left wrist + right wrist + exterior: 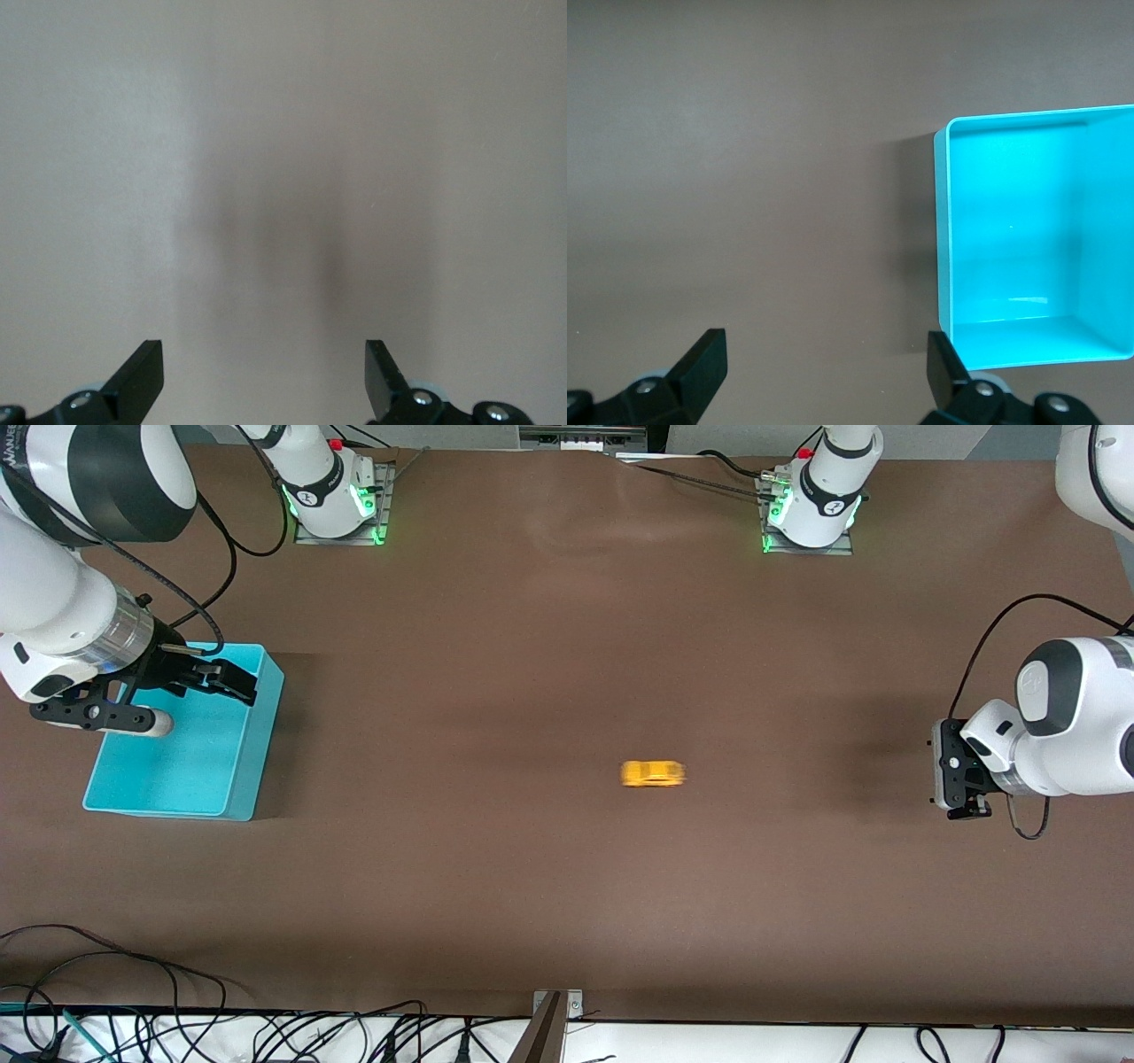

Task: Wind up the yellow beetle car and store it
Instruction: 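Reach the right gripper toward the car while the left gripper withdraws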

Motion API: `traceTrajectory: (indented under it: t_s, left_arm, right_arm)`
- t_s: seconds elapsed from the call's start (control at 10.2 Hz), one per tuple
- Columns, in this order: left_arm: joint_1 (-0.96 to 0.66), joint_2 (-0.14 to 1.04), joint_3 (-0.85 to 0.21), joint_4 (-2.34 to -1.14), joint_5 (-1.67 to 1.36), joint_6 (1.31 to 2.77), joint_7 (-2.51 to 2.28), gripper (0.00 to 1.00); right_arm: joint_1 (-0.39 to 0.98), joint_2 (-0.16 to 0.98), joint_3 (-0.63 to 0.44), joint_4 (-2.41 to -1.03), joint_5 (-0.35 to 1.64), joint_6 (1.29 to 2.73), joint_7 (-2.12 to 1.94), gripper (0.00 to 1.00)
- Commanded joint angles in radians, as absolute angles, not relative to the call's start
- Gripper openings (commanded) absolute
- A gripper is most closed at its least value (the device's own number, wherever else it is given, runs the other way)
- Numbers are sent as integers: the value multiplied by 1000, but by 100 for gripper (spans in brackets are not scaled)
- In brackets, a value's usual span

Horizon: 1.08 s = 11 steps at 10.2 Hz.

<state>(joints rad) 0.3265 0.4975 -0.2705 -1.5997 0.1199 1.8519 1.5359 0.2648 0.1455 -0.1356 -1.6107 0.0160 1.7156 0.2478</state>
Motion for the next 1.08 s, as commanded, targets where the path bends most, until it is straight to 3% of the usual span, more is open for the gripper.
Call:
traceTrajectory:
  t_s: [0.0, 0.98]
  left_arm:
    - [328, 489, -320, -1572, 81, 1772, 1401, 100]
    - [325, 333, -419, -1568, -14, 1652, 901, 100]
  right_arm:
    - [264, 155, -133, -1586, 2, 1698, 235, 100]
    - [282, 156, -117, -1591, 9, 1700, 139, 100]
